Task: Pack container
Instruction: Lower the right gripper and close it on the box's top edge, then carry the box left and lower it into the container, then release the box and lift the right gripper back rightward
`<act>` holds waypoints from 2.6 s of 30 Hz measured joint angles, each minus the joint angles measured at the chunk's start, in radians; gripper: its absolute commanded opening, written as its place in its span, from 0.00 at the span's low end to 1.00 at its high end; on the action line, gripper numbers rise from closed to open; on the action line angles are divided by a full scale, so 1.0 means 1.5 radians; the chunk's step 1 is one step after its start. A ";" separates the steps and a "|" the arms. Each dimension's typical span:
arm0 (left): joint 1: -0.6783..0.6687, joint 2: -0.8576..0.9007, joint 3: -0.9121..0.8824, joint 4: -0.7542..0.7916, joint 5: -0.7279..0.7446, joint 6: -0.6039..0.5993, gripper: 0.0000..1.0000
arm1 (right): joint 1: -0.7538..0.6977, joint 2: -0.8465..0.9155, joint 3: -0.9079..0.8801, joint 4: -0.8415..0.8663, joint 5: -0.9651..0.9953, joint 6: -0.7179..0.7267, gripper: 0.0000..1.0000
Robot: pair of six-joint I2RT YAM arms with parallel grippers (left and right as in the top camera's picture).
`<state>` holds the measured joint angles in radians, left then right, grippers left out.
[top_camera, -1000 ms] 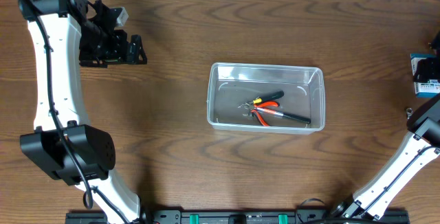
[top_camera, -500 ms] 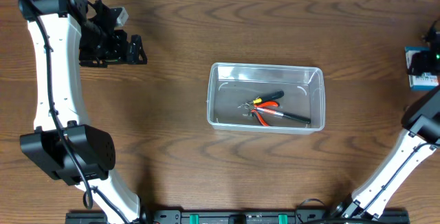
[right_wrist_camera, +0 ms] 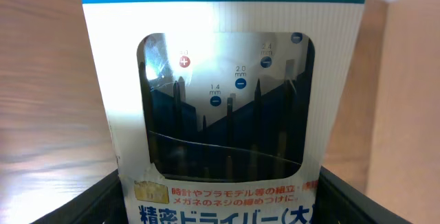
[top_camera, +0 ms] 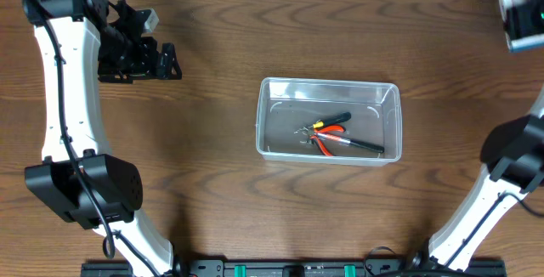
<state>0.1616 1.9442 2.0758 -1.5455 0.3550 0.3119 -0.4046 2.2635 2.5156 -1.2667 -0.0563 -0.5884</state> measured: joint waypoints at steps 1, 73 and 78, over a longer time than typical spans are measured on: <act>0.000 0.000 0.000 0.000 0.000 0.000 0.98 | 0.019 -0.022 0.002 -0.011 -0.005 -0.005 0.63; 0.000 0.000 0.000 0.000 0.000 0.000 0.98 | 0.549 -0.123 -0.505 -0.020 -0.084 -0.185 0.99; 0.000 0.000 0.000 0.000 0.000 0.000 0.98 | 0.549 -0.129 -0.419 -0.040 -0.068 -0.100 0.99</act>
<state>0.1616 1.9442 2.0758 -1.5459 0.3550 0.3119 0.4183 2.0705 1.8870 -1.3262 -0.1585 -0.7380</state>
